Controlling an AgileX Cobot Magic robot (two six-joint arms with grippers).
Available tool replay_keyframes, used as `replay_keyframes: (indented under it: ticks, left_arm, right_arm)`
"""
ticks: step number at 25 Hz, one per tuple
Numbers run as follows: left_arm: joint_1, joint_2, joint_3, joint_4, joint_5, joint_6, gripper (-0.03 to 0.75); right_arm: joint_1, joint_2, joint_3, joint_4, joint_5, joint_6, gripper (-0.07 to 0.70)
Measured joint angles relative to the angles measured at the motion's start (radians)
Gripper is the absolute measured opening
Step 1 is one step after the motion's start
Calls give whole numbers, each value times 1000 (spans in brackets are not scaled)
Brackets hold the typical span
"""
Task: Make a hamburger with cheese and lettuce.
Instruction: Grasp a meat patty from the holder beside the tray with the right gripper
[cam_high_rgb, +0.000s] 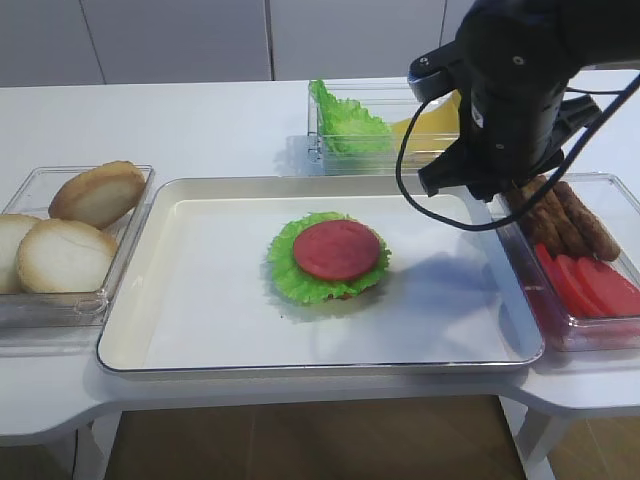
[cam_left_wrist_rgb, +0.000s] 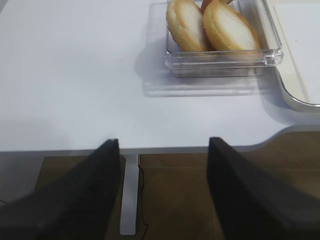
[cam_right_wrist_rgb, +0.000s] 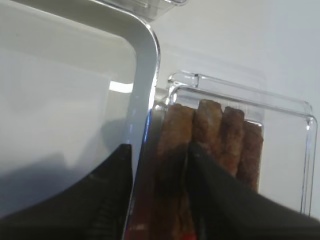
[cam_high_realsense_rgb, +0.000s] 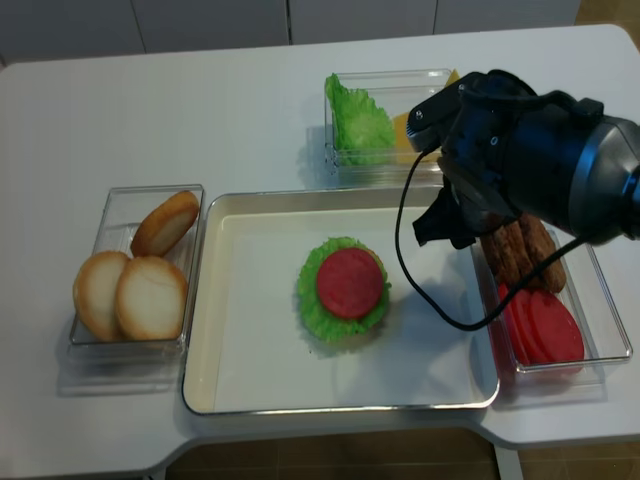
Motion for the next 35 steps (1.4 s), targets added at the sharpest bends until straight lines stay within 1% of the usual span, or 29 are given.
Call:
replay_keyframes:
  ticks: [7, 12, 15, 20, 22, 35]
  left_arm:
    - [0, 0, 0, 0, 0, 0, 416]
    - [0, 0, 0, 0, 0, 0, 416]
    - [0, 0, 0, 0, 0, 0, 416]
    - [0, 0, 0, 0, 0, 0, 416]
    - [0, 0, 0, 0, 0, 0, 415]
    - [0, 0, 0, 0, 0, 0, 416]
  right_arm:
    - [0, 12, 0, -7, 0, -5, 291]
    - [1, 26, -2, -26, 12, 5, 290]
    - [1, 27, -2, -32, 15, 7, 259]
    - [1, 27, -2, -44, 19, 9, 164]
    - [1, 27, -2, -45, 21, 10, 146]
    - [1, 27, -2, -47, 23, 14, 134]
